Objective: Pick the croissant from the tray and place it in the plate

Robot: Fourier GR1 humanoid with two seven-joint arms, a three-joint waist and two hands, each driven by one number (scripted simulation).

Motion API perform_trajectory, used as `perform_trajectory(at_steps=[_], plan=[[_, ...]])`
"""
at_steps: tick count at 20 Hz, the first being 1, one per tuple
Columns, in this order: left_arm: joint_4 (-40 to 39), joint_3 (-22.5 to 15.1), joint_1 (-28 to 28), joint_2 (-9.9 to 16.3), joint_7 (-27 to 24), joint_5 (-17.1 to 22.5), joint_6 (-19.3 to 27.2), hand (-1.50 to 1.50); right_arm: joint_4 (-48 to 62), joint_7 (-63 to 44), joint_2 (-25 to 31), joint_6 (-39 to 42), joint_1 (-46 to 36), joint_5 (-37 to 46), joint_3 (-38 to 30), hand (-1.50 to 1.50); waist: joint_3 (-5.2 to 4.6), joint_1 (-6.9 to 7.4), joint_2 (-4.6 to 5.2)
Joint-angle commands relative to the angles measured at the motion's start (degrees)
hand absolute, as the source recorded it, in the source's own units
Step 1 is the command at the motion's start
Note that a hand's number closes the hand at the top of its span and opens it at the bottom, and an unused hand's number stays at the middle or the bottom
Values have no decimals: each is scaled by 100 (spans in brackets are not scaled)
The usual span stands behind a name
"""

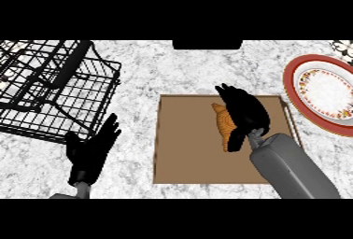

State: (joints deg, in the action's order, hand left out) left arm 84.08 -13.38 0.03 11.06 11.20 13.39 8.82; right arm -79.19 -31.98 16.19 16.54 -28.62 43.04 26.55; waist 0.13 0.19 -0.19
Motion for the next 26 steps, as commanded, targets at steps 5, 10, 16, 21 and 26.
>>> perform_trajectory(at_steps=[5, 10, 16, 21, 26], plan=[[-127, 113, 322, -16, -157, -217, -83, 0, 1308, 636, -371, -47, -407, 475, -232, -150, -12, 52, 29], [-367, 203, -69, -173, 65, -310, 38, 0, 776, 650, -379, 384, -174, 813, 139, 150, -13, -3, 20], [-587, 494, 184, 73, -328, -157, -457, 0, 1081, 1206, -293, -133, -95, 1282, 45, 150, -14, 8, 27], [-163, 215, 138, -152, -12, -290, -156, 0, 1803, -809, -512, -770, -801, 1178, -1659, 150, -8, 129, 121], [6, 185, 78, -125, -95, -339, -158, 0, 2122, -2515, -342, -1918, -1292, 1384, -2839, 150, 1, 283, 254]])
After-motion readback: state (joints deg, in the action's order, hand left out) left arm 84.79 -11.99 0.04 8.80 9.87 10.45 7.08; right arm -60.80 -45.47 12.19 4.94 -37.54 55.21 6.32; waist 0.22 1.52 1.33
